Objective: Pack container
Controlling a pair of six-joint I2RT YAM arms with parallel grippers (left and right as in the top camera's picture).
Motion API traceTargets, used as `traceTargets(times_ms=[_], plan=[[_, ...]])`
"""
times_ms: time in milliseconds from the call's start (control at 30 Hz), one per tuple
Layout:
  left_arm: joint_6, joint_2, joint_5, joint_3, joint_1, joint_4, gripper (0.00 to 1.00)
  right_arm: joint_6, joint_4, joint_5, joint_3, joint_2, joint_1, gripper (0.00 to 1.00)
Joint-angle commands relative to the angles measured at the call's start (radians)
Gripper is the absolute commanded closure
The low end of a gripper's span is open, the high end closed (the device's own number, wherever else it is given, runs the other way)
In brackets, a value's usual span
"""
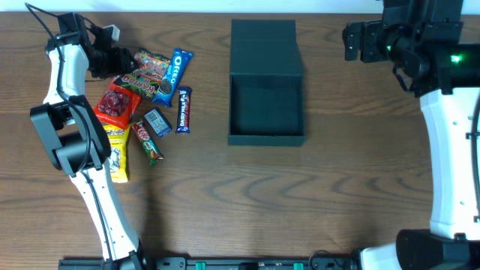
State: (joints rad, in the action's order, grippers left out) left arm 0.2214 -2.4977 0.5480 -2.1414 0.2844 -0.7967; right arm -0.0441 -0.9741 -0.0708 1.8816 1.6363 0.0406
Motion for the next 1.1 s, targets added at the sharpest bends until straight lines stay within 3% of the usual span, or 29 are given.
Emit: traceTargets(times_ms=[0, 433, 600, 733, 800, 1067], plan=[[0.017, -0.034, 0.040, -0.005, 0.003, -0.002, 0.42, 0.023, -0.002, -0.009, -0.006, 0.002, 0.000, 0.01], [-0.001, -0.066, 0.045, -0.005, 0.003, -0.008, 0.46, 0.045, -0.002, -0.012, -0.006, 0.002, 0.000, 0.01], [-0.001, -0.066, 0.048, -0.005, 0.003, -0.013, 0.67, 0.044, -0.002, -0.012, -0.006, 0.002, 0.000, 0.01], [-0.001, -0.066, 0.056, -0.005, 0.003, -0.021, 0.79, 0.044, -0.002, -0.012, -0.006, 0.002, 0.000, 0.01], [-0.001, -0.066, 0.057, -0.005, 0.003, -0.023, 0.94, 0.044, -0.002, -0.012, -0.006, 0.002, 0.000, 0.01], [-0.036, -0.066, 0.108, -0.022, 0.003, -0.036, 0.95, 0.044, -0.002, -0.012, -0.006, 0.002, 0.000, 0.01]])
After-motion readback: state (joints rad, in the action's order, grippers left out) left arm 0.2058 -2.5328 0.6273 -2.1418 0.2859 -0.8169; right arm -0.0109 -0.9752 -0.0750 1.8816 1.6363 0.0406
